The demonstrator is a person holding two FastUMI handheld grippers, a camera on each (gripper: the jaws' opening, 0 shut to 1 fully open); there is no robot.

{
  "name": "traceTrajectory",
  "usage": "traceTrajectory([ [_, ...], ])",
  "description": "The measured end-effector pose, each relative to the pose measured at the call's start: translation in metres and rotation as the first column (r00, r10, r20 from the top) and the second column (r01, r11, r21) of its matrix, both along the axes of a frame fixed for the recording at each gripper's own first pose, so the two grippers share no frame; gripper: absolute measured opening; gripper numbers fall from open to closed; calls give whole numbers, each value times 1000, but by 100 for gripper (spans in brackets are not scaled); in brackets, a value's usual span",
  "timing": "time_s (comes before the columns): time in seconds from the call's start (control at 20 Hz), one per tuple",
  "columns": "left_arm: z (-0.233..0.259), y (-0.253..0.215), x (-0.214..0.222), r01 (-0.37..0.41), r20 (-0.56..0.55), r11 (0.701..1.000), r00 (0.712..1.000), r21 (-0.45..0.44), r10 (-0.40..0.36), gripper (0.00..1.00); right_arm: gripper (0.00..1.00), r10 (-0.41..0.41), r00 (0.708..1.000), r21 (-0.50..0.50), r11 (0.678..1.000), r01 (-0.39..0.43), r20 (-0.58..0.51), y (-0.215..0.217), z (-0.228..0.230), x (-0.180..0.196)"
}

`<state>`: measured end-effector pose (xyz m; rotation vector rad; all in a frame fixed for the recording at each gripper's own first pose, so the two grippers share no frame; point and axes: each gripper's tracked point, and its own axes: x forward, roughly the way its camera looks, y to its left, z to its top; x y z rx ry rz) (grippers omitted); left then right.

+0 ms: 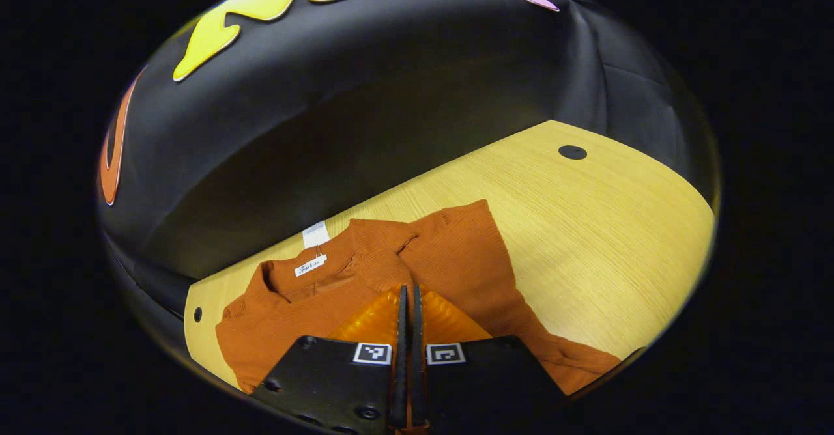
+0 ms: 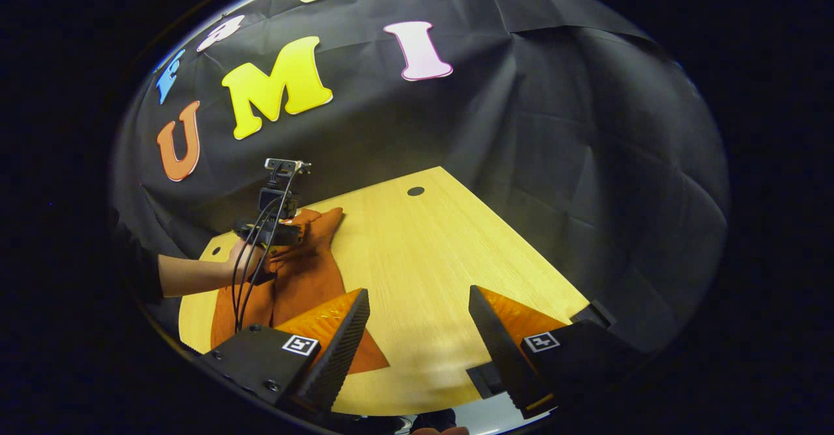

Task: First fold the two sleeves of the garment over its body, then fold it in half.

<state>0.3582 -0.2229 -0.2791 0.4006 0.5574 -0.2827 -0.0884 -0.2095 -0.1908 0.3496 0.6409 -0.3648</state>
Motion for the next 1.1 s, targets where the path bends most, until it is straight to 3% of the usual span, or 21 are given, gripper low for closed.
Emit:
traceTrajectory([
  [0.2, 9, -26, -14, 48, -11, 997, 999, -55, -49, 20, 98, 15, 1000, 5, 1000, -15, 19, 7, 0, 11],
  [0.25, 12, -30, -18, 54, -14, 995, 998, -79, -55, 47, 94, 31, 999, 1, 1000, -31, 25, 12, 2, 15],
  [0.35, 25, -31, -28, 53, 8, 991, 999, -124, -52, 100, 98, 64, 997, -5, 998, -64, 37, 21, 4, 24],
  [0.4, 32, -30, -33, 50, 15, 989, 999, -139, -49, 100, 94, 82, 996, -10, 997, -81, 46, 26, 6, 27],
  [0.6, 80, -6, -70, 30, 83, 968, 997, -249, -10, 100, 98, 195, 978, -75, 979, -189, 79, 55, 17, 52],
  [0.8, 138, 50, -127, -16, 125, 941, 990, -339, 61, 100, 94, 302, 944, -92, 952, -292, 132, 97, 28, 81],
  [0.85, 152, 71, -140, -35, 144, 935, 985, -353, 91, 99, 98, 326, 935, -95, 944, -315, 139, 108, 30, 87],
  [0.9, 164, 92, -155, -61, 162, 930, 979, -363, 127, 99, 94, 350, 925, -97, 936, -338, 150, 117, 33, 93],
  [1.1, 194, 172, -205, -179, 200, 903, 941, -390, 273, 99, 98, 406, 895, -107, 914, -392, 184, 140, 44, 108],
])
